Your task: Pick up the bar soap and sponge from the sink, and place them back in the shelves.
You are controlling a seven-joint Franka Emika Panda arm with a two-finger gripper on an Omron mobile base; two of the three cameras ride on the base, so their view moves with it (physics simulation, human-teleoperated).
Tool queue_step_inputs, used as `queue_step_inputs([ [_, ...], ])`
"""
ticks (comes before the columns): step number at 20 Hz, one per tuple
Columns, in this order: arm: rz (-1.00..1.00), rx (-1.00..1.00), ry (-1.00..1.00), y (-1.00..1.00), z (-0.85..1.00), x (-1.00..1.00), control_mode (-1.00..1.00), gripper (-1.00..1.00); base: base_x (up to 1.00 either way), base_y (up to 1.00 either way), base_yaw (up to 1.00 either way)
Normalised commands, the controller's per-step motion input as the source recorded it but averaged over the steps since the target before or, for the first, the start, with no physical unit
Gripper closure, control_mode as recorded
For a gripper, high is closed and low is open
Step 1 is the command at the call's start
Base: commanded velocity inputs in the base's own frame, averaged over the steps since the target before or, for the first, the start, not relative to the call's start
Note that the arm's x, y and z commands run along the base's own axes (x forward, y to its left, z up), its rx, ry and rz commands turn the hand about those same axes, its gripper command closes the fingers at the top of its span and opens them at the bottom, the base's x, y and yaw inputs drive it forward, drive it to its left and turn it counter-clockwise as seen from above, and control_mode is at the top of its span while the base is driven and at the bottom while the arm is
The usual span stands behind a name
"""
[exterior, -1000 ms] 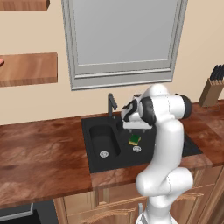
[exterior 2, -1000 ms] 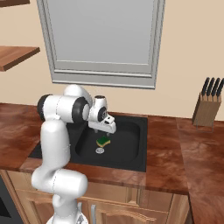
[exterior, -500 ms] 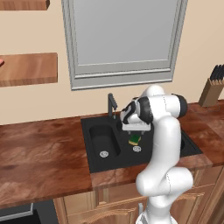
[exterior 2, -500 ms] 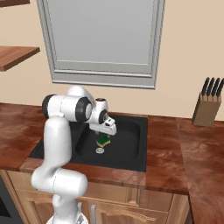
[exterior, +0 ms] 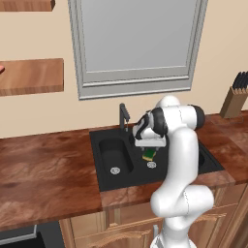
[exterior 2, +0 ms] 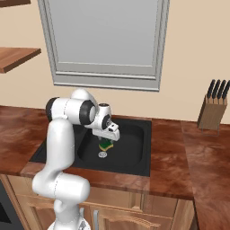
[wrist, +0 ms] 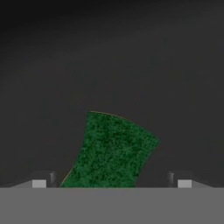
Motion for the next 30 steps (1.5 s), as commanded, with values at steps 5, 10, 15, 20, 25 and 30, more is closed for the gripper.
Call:
queue_step_inputs([
  [5, 0.0, 0.0, 0.0, 0.0, -0.09, 0.0, -1.0, -1.0, 0.0, 0.0, 0.0],
  [10, 0.0, 0.0, 0.0, 0.0, -0.12, 0.0, -1.0, -1.0, 0.0, 0.0, 0.0],
  [15, 0.0, 0.0, 0.0, 0.0, -0.14, 0.0, -1.0, -1.0, 0.0, 0.0, 0.0],
  [20, 0.0, 0.0, 0.0, 0.0, -0.1, 0.0, -1.0, -1.0, 0.0, 0.0, 0.0],
  [25, 0.0, 0.0, 0.0, 0.0, -0.14, 0.0, -1.0, -1.0, 0.0, 0.0, 0.0],
  [30, 0.0, 0.0, 0.0, 0.0, -0.19, 0.0, -1.0, -1.0, 0.0, 0.0, 0.0],
])
